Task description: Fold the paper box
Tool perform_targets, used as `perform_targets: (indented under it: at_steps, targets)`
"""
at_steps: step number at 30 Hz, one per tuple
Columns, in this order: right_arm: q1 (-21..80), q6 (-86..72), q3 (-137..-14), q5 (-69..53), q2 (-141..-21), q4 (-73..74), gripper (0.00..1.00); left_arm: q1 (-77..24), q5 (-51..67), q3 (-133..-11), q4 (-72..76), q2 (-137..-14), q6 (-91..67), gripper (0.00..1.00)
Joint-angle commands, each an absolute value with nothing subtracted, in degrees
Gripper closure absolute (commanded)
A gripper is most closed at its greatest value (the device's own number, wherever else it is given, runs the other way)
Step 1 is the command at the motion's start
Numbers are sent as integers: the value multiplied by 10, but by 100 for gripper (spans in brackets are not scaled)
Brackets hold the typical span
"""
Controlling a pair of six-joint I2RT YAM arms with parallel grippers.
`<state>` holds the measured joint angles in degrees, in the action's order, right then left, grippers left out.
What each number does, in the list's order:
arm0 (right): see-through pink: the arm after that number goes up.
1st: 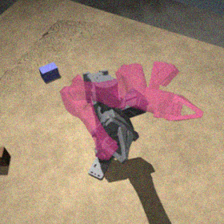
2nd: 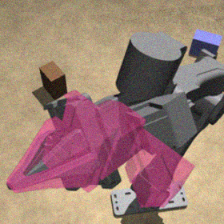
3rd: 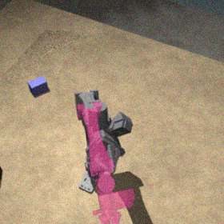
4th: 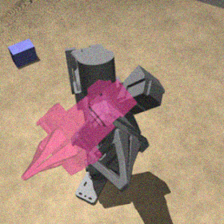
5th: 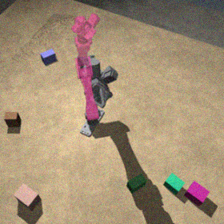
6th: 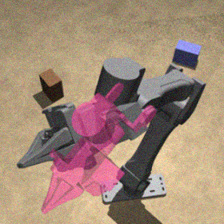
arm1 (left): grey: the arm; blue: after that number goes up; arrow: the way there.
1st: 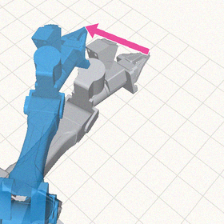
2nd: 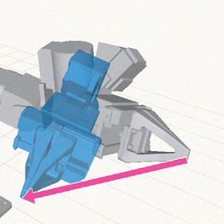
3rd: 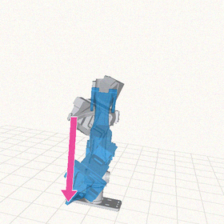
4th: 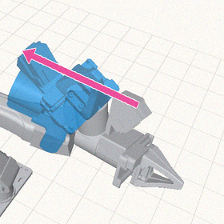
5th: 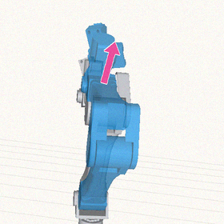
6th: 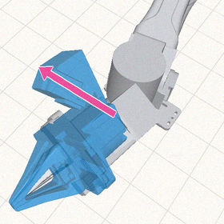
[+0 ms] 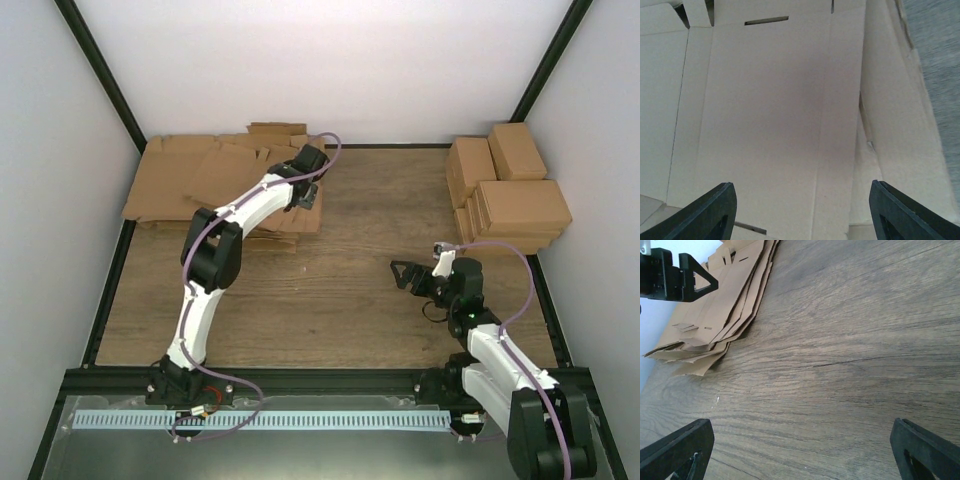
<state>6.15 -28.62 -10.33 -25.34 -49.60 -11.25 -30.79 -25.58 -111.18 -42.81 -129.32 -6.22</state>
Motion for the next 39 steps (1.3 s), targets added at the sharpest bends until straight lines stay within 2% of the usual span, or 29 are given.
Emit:
perform_targets:
  at_steps: [1, 8, 19, 21, 24, 31, 34, 39]
  targets:
    - [67, -292, -123, -251, -498, -122, 0, -306, -293, -1140, -457, -1318, -44, 25]
    - [66, -291, -124, -250, -500, -121, 0, -306, -284, -1140, -455, -1352, -41, 30]
    - [67, -291, -125, -250, -502, -121, 0, -309, -301, -1142, -457, -1382, -54, 29]
    - [67, -291, -125, -250, -503, -122, 0, -314, -336, -1143, -459, -1385, -56, 34]
    - [68, -292, -126, -248, -504, -122, 0, -322, -405, -1145, -462, -1392, -56, 47]
    - [68, -291, -127, -247, -507, -121, 0, -323, -458, -1146, -473, -1402, -74, 75]
    - [68, -291, -127, -246, -508, -121, 0, -325, -483, -1144, -463, -1397, -73, 81]
    - [68, -290, -129, -243, -507, -117, 0, -321, -521, -1123, -427, -1392, -71, 81]
